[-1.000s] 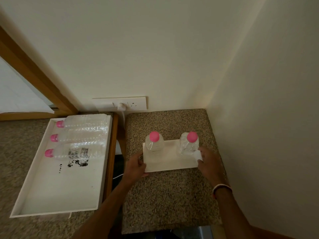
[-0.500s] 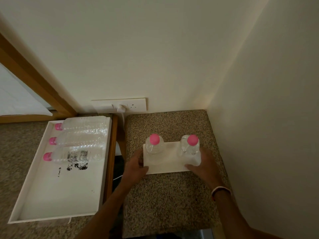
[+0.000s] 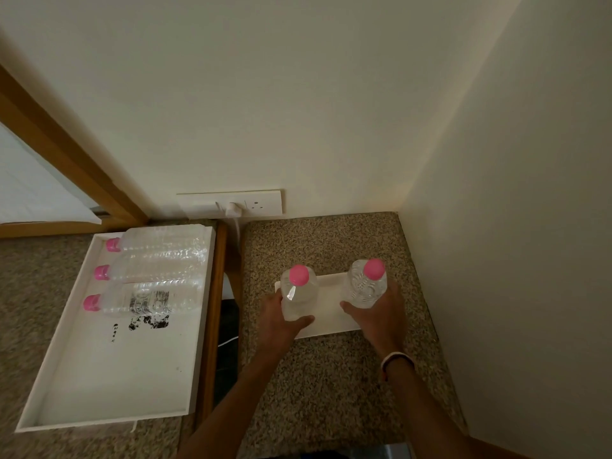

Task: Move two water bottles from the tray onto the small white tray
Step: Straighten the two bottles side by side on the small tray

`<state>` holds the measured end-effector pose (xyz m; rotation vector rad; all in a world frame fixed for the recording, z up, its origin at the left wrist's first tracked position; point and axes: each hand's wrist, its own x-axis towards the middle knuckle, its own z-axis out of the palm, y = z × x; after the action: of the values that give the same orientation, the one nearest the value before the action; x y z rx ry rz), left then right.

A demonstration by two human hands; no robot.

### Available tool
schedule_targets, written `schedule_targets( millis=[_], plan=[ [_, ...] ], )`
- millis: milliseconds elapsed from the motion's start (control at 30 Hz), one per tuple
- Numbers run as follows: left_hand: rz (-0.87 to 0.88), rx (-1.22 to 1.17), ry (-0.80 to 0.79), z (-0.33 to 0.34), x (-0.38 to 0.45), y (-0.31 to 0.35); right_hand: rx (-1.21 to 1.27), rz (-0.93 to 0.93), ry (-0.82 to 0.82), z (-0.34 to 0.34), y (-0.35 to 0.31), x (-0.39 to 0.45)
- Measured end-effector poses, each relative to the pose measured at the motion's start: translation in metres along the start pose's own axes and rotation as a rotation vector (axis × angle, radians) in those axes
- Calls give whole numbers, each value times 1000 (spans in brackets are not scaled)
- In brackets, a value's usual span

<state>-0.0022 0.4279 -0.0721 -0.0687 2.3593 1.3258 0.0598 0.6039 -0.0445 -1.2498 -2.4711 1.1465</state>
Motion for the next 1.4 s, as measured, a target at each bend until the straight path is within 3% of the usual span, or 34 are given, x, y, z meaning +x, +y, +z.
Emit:
schedule_targets(
  millis=[833, 967, 1100, 1200, 1400],
  plan=[
    [-19, -2, -106, -14, 11, 1, 87, 38, -28, -7, 11, 0],
    [22, -31, -130, -17, 6, 6, 124, 36, -112, -11, 10, 2],
    [111, -166, -195, -26, -2, 6, 266, -3, -251, -21, 18, 4],
    [76, -294, -237, -33, -7, 5, 391, 1, -332, -33, 32, 8],
    [-43, -449, -236, -38, -5, -2, 724, 226, -351, -45, 50, 26]
  ],
)
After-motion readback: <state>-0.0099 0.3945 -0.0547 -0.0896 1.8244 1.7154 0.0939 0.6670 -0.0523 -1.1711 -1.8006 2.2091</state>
